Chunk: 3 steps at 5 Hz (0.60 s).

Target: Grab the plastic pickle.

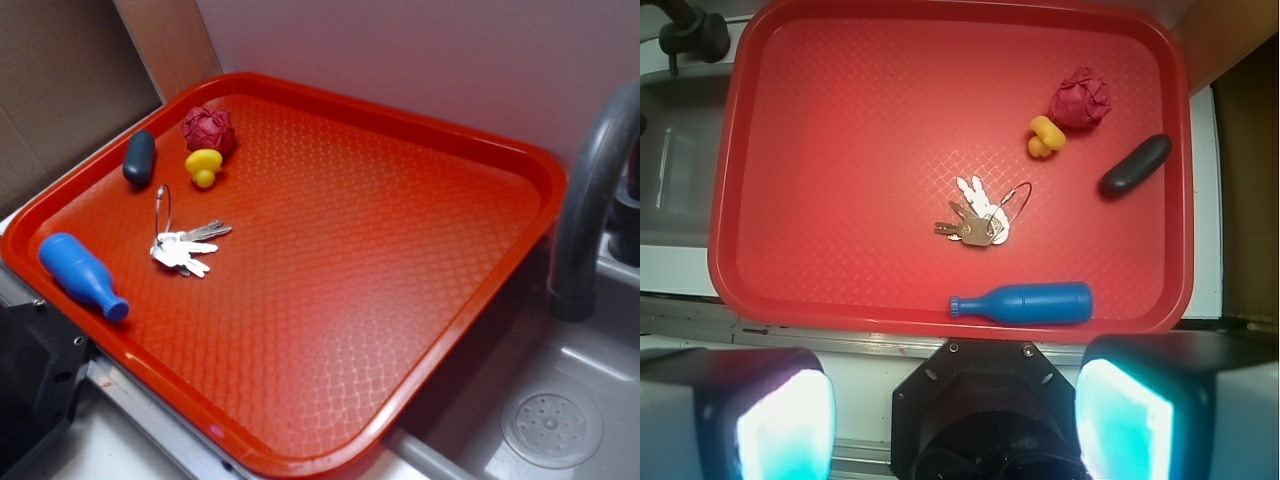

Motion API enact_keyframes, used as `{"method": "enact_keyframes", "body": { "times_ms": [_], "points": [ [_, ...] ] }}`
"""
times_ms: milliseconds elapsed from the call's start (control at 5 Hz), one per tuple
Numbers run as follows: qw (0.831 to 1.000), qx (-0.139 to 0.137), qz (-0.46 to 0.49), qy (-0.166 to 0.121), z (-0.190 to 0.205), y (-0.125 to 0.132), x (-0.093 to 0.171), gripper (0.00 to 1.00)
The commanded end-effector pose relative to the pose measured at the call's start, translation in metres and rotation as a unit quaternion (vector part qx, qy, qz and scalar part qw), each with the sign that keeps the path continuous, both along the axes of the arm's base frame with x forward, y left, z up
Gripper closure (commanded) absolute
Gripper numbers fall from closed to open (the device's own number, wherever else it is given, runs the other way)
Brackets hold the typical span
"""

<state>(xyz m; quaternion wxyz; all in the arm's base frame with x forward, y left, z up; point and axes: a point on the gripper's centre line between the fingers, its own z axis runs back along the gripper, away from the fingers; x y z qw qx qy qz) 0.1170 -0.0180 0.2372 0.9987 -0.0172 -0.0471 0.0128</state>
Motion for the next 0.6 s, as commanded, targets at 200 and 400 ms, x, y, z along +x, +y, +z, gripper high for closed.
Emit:
{"method": "enact_keyframes", "body": {
  "times_ms": [200, 400],
  "points": [
    [0.989, 0.085, 0.124, 0.017, -0.050, 0.043, 0.039, 0.00],
    [0.974, 0.085, 0.203, -0.054, -0.089, 0.070, 0.071, 0.00]
  ]
}}
